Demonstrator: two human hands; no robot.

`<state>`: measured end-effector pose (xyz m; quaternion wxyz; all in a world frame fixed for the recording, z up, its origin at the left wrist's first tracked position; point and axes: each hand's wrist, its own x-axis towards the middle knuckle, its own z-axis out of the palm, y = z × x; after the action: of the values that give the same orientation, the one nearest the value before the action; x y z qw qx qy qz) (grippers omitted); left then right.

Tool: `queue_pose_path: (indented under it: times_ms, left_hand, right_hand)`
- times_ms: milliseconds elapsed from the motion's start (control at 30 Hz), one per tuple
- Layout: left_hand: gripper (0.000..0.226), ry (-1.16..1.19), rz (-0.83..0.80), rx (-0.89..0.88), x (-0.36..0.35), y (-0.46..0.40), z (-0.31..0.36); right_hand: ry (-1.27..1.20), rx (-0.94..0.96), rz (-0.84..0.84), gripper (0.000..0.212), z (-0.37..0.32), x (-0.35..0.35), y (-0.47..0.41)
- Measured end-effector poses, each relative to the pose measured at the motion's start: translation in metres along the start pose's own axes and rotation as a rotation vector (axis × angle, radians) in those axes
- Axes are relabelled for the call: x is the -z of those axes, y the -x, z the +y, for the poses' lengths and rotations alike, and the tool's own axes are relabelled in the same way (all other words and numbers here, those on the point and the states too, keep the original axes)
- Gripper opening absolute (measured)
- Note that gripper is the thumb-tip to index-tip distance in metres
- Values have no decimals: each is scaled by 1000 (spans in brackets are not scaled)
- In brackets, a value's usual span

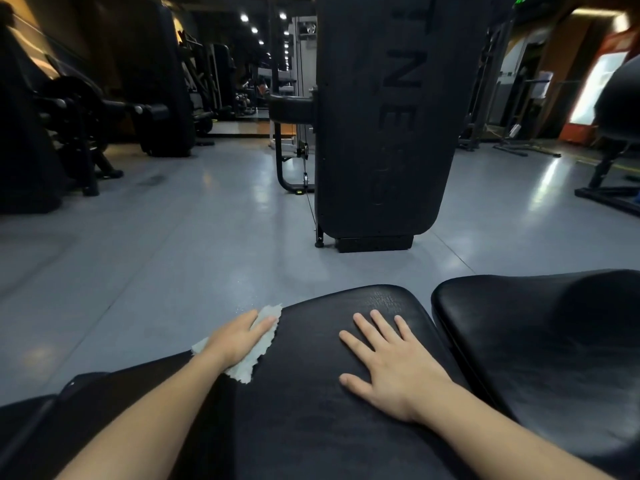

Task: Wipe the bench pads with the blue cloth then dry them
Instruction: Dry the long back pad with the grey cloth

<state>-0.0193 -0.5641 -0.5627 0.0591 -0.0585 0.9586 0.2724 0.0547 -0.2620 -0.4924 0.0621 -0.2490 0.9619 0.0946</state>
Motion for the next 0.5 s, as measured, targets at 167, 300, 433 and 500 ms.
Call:
queue_pose_path:
  times_ms: [167,300,433,500]
  left_hand:
    - [88,-27,37,61,6,19,-40]
    - [90,-27,65,110,9,28,-62]
    - [80,-39,75,133,6,22,-64]
    - [73,-55,92,144,3,18,-52]
  right_hand:
    - [0,-6,6,102,-2,2,1]
    - [15,-15,10,89,0,-1,1]
    - [31,-25,1,78,1,-3,0]
    - [41,-21,8,78,0,-3,-1]
